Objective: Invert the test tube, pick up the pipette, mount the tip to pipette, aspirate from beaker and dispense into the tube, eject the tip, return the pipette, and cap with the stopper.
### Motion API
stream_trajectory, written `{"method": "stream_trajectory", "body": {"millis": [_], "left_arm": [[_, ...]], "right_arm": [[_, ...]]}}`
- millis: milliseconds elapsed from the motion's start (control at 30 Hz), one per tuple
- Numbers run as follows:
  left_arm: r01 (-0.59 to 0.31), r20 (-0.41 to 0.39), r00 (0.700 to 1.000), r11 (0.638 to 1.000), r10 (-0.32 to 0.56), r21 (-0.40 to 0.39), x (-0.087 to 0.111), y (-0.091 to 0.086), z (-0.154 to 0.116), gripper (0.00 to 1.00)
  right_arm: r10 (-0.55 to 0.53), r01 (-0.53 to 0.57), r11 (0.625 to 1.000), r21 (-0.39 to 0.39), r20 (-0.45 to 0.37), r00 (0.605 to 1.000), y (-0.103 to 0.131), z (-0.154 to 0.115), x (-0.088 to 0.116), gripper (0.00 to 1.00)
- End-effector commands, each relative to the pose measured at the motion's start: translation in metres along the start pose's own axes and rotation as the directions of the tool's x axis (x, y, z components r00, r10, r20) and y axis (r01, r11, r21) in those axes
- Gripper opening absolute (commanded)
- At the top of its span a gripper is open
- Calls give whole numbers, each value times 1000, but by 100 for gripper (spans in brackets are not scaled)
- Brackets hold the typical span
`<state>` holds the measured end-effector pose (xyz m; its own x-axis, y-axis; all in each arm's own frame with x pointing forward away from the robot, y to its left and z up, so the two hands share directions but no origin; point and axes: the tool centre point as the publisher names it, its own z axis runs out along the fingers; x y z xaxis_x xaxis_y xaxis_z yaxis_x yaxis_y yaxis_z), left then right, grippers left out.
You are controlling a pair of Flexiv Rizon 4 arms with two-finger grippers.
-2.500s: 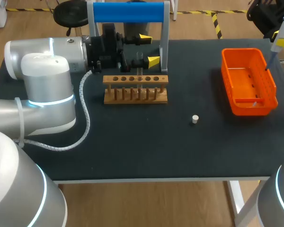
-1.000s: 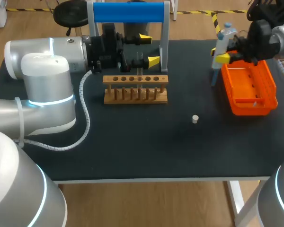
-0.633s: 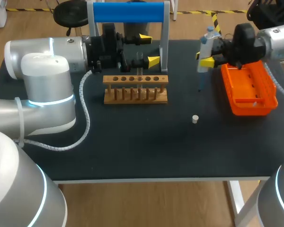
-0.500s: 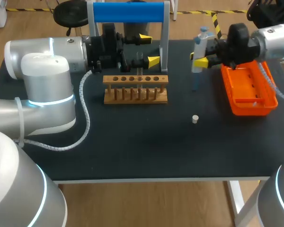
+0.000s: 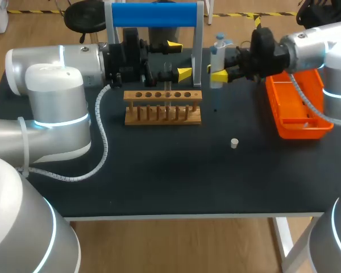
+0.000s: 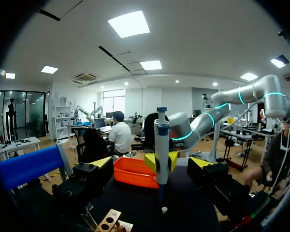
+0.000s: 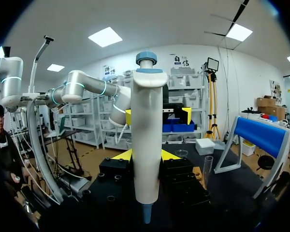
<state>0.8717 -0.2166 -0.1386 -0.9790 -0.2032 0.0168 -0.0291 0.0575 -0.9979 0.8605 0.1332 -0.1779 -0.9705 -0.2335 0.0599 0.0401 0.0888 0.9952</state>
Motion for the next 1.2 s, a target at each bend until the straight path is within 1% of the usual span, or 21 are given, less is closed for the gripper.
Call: {"method": "stream_trajectory", "body": {"millis": [33,433,600,667,733,767,833,867,900,933,1033,1100,1133,1200], "left_arm": [[0,2,1000,1000,0,2,0,0,0,100],[0,2,1000,1000,0,2,0,0,0,100],[0,2,1000,1000,0,2,0,0,0,100],[0,2,1000,1000,0,2,0,0,0,94],[0,2,1000,1000,0,2,0,0,0,92],[0,2,1000,1000,0,2,0,0,0,89],[0,2,1000,1000,0,2,0,0,0,87],[0,2,1000,1000,0,2,0,0,0,79],[0,2,1000,1000,0,2,0,0,0,74],[0,2,1000,1000,0,2,0,0,0,73],[0,2,1000,1000,0,2,0,0,0,59],[0,2,1000,1000,0,2,0,0,0,52],[0,2,1000,1000,0,2,0,0,0,52],[0,2,1000,1000,0,2,0,0,0,48]], "right_arm": [[-1,1,1000,3,0,1000,2,13,-7,0],[-14,14,1000,4,-12,1000,8,44,-18,0],[-11,11,1000,6,-19,1000,5,53,-19,0],[-9,9,1000,6,-21,1000,3,55,-19,0],[-7,7,1000,6,-21,1000,2,57,-20,0],[-6,6,1000,6,-20,1000,1,57,-20,0],[-5,5,1000,6,-19,1000,1,58,-21,0],[-5,5,1000,6,-18,1000,1,58,-21,0],[-5,5,1000,5,-16,1000,1,59,-21,0],[-6,6,1000,5,-14,1000,1,59,-21,0],[-8,8,1000,5,-10,1000,0,61,-22,0],[-8,8,1000,4,-7,1000,0,62,-22,0],[-8,8,1000,3,-6,1000,1,63,-22,0],[-10,10,1000,3,-4,1000,1,64,-22,0]]}}
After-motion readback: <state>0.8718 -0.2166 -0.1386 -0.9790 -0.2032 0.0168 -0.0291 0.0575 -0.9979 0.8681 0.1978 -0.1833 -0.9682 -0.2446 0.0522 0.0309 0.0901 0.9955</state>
